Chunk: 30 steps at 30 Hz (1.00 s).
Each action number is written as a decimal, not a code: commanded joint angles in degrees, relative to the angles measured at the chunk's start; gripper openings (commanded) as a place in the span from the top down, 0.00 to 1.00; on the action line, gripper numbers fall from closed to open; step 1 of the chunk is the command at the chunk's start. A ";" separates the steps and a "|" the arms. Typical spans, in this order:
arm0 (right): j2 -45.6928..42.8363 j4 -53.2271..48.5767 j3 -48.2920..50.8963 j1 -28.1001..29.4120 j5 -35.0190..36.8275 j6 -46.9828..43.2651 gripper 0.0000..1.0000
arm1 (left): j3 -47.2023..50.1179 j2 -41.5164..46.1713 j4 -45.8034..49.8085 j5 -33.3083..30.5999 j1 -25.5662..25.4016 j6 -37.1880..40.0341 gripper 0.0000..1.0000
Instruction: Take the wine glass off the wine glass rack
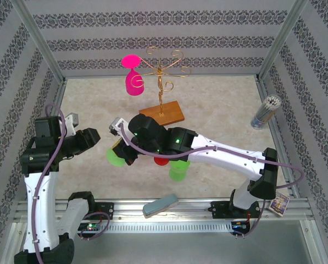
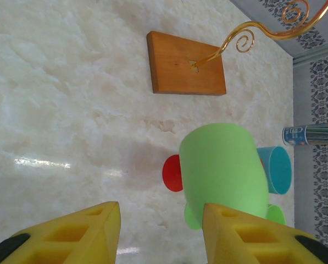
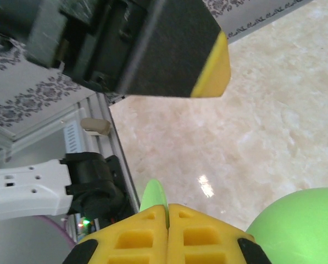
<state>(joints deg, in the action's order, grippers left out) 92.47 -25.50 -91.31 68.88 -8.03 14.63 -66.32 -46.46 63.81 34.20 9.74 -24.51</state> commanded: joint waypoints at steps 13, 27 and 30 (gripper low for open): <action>6.50 15.22 5.44 0.98 10.53 -10.77 1.00 | 5.35 0.88 -0.60 6.50 3.01 0.43 0.51; 6.00 27.89 14.93 4.39 23.09 -21.75 1.00 | 6.79 -0.56 0.25 7.01 3.05 0.52 0.47; 5.15 31.47 17.29 5.37 25.39 -23.76 1.00 | 7.32 -0.64 0.35 7.50 3.09 0.40 0.47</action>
<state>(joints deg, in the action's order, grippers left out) 99.02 -0.32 -75.94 72.99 13.13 -5.41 -59.57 -47.16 63.48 40.34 12.12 -24.47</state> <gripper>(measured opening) 0.055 0.533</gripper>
